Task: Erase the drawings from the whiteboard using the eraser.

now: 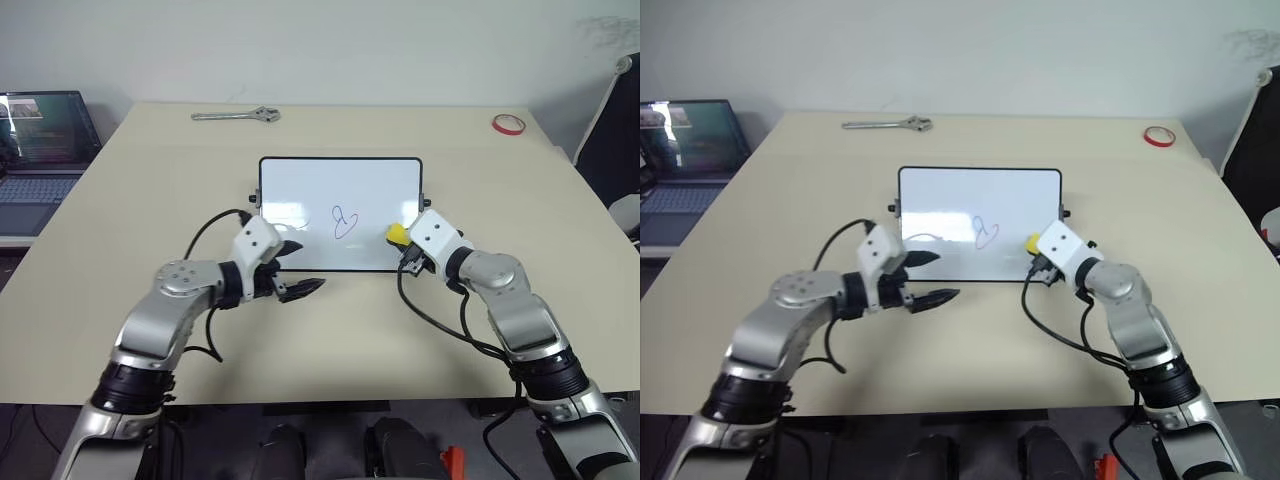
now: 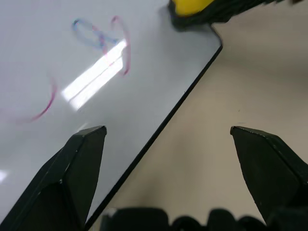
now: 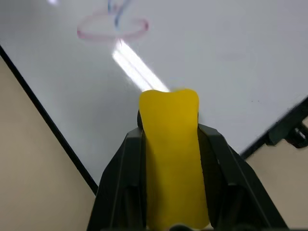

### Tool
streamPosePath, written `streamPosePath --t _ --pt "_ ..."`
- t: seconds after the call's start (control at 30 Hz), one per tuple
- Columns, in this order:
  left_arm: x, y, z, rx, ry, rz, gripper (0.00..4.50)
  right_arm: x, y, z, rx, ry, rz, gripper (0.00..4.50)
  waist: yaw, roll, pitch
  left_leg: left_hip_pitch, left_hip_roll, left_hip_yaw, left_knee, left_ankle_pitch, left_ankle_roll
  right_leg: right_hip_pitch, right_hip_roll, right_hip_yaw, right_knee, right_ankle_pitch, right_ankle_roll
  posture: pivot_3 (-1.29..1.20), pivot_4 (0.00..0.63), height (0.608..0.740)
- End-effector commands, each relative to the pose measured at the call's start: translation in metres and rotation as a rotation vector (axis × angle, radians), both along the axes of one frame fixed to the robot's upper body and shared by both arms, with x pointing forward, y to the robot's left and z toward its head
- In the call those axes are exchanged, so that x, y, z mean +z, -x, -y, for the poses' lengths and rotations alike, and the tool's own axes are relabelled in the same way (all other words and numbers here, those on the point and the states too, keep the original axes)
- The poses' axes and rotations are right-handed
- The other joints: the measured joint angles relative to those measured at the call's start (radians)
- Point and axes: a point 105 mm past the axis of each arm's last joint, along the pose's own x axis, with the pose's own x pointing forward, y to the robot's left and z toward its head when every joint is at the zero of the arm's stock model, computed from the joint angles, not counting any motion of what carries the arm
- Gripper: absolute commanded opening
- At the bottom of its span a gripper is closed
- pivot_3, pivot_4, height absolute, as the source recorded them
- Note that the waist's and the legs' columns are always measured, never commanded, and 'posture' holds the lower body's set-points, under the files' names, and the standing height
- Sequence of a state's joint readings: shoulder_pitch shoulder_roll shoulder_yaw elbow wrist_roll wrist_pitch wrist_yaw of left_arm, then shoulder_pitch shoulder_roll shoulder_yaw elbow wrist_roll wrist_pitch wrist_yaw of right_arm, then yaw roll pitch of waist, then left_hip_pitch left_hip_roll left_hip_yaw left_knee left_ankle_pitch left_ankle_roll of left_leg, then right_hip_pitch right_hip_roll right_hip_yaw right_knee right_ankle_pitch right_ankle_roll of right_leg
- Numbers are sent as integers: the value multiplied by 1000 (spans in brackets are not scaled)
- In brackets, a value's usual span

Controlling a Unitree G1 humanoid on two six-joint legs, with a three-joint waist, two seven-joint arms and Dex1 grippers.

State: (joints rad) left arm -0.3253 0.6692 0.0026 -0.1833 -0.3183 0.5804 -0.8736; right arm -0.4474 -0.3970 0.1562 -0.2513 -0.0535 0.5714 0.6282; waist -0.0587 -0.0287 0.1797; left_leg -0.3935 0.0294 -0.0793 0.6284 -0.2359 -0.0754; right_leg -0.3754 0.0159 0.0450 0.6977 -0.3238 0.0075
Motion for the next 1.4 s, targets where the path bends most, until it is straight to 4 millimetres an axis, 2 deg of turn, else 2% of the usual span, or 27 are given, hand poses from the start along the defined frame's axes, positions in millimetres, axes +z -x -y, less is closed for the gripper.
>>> streamPosePath --t 0.03,0.13,0.27,0.47,0.6,0.7,0.77,0.8,0.93,1.13,1.2,1.27,1.4 --pt "16 4 -24 86 31 58 4500 26 30 -13 164 -128 70 1105 6 0 0 -3 1 -1 -1 0 0 -2 0 -1 -1 -1 0 0 150 740" --pt "13 11 -31 116 29 63 4500 21 49 -6 218 -144 4 1104 21 1 1 -8 1 -2 -1 -1 -1 -5 -4 -2 -2 -3 2 0 150 740" --pt "14 14 -38 165 29 83 4500 17 62 3 240 -142 -24 1104 33 1 1 -8 -3 -1 0 -2 -2 -3 -9 -2 -4 -3 4 0 150 740" --pt "21 17 -36 171 36 112 4500 6 56 13 169 -144 -21 1103 28 1 1 -3 -2 -1 0 -2 -2 0 -7 -2 -2 -3 4 0 150 740" --pt "21 18 -33 162 33 113 4500 7 52 13 150 -160 -6 1103 26 1 1 -4 -2 0 0 -2 -2 -1 -7 -1 -2 -3 4 0 150 740" --pt "18 19 -32 156 31 102 4500 19 54 4 194 -186 33 1103 26 1 2 -4 -2 -1 0 -2 -2 -1 -7 -1 -2 -3 4 0 150 740" --pt "15 19 -31 148 27 94 4500 29 50 -10 224 -193 72 1103 23 1 2 -4 -1 0 0 -2 -2 -1 -7 -1 -2 -3 4 0 150 740" --pt "14 18 -31 143 24 91 4500 31 47 -16 233 -178 85 1103 20 1 2 -3 -1 0 0 -2 -2 -1 -7 -1 -2 -3 4 0 150 740" --pt "9 16 -21 96 15 82 4500 27 1 -41 156 32 229 1102 17 1 2 -2 -2 0 1 -2 -2 0 -5 -1 -1 -3 4 0 150 740" --pt "6 14 -15 60 10 74 4500 41 -47 -59 38 62 307 1102 19 1 2 -7 -1 0 1 -2 -2 -5 -4 -1 -1 -3 3 0 150 740" --pt "6 13 -11 47 13 76 4500 33 -56 -57 25 96 293 1102 24 1 2 -7 -1 0 0 -2 -2 -5 -5 -1 -1 -3 3 0 150 740" --pt "6 13 -10 42 13 79 4500 13 -58 -53 56 182 241 1102 28 1 2 -7 -1 0 0 -2 -2 -5 -7 -1 -2 -3 3 0 150 740" --pt "6 13 -10 41 14 80 4500 -29 -40 -43 184 329 114 1102 28 1 2 -5 -1 1 1 -2 -2 -3 -7 -1 -1 -3 3 0 150 740"
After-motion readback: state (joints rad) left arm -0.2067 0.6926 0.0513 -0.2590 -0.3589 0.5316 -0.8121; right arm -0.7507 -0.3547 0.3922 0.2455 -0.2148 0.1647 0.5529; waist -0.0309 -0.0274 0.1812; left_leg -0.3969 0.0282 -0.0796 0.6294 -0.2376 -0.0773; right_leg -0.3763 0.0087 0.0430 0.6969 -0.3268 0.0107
